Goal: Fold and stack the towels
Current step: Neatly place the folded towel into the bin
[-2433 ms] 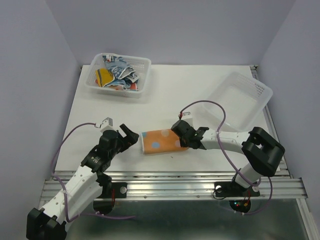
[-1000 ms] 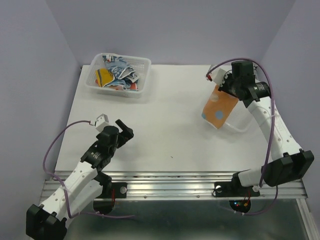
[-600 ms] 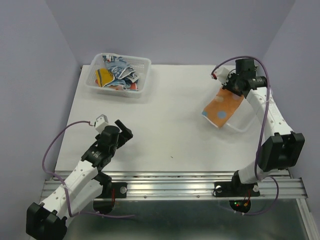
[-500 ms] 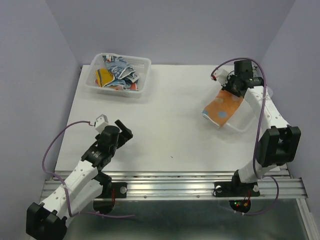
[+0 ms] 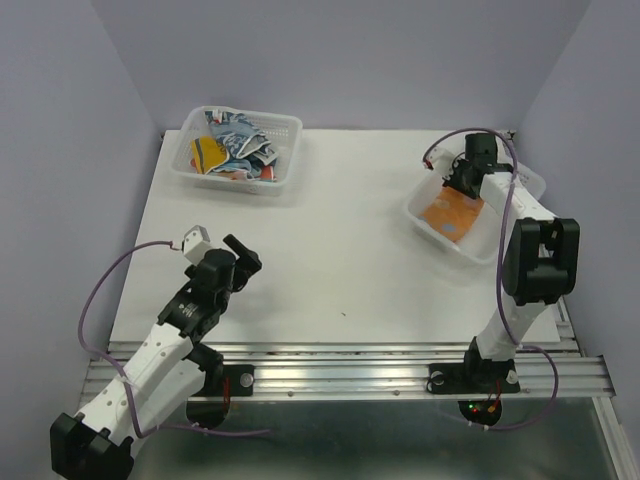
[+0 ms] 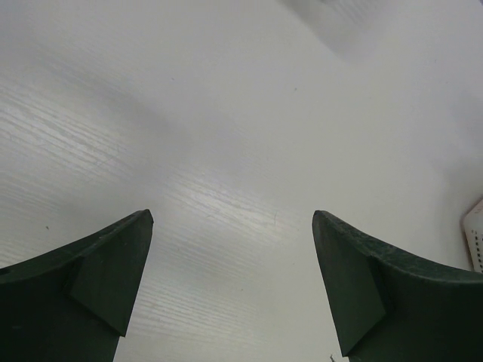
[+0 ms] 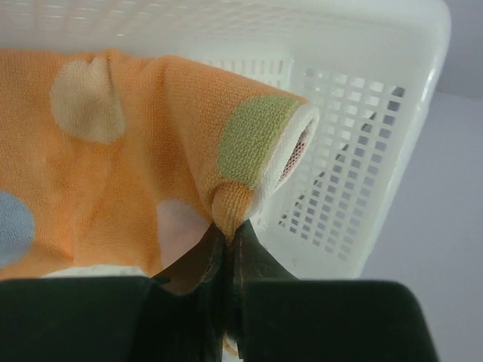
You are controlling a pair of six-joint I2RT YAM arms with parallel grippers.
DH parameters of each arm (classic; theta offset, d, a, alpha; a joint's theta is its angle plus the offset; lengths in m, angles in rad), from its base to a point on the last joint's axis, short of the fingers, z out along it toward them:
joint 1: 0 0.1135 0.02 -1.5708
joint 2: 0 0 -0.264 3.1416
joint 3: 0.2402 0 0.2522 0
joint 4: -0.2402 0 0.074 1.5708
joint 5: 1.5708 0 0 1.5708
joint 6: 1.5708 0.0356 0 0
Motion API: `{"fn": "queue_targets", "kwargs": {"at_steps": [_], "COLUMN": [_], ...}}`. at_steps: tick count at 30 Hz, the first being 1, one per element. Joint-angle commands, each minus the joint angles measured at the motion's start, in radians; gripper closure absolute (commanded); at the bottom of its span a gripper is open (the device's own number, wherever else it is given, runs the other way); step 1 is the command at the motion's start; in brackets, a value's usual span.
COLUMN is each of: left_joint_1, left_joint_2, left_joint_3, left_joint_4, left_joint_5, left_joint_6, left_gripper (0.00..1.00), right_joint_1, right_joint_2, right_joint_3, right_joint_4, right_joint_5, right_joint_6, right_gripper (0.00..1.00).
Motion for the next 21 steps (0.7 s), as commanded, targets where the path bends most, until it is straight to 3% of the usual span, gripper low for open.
{"fn": "queue_targets", "kwargs": {"at_steps": [1,8,10,12,13,14,15,16,21], "left_joint_1": [-0.001,-0.001,-0.001,-0.001,0.000,0.000,-0.001,-0.001,0.000], "left_joint_2": [-0.008,0.014,0.020,0.026,0.026,0.026,0.029,0.030,0.046], "left_joint_3": [0.057,0.071,0.075,0.080,0.081,0.086,0.089,0.091,0.111], "left_joint_4": [-0.001,-0.006,-0.007,-0.007,-0.004,-0.006,-0.003,0.002,0.014], "left_joint_5": [-0.075,-0.084,-0.085,-0.087,-0.090,-0.090,-0.092,-0.092,-0.098], "left_joint_6": [-0.007,-0.007,-0.007,-0.007,-0.006,-0.003,-0.001,0.002,0.017], "left_gripper": [0.01,0.01,0.01,0.01,0.01,0.01,0.01,0.01,0.01], "right_joint_1": [-0.039,-0.059,-0.059,-0.059,-0.059,-0.059,-0.059,-0.059,-0.059], "right_joint_2": [0.022,0.074,0.085,0.082,0.074,0.068,0.062,0.045,-0.048], "right_joint_3": [-0.009,0.029,0.031,0.025,0.017,0.005,0.003,0.003,-0.003], "right_joint_4": [0.180,0.199,0.205,0.210,0.243,0.251,0.256,0.248,0.217], "right_joint_5": [0.046,0.037,0.049,0.057,0.057,0.056,0.057,0.053,-0.012], "right_joint_6": [-0.044,-0.047,-0.044,-0.032,-0.025,-0.023,-0.020,-0.015,0.006], "right_gripper": [0.98,0.95,0.87,0.68,0.30,0.24,0.07,0.00,0.00]}}
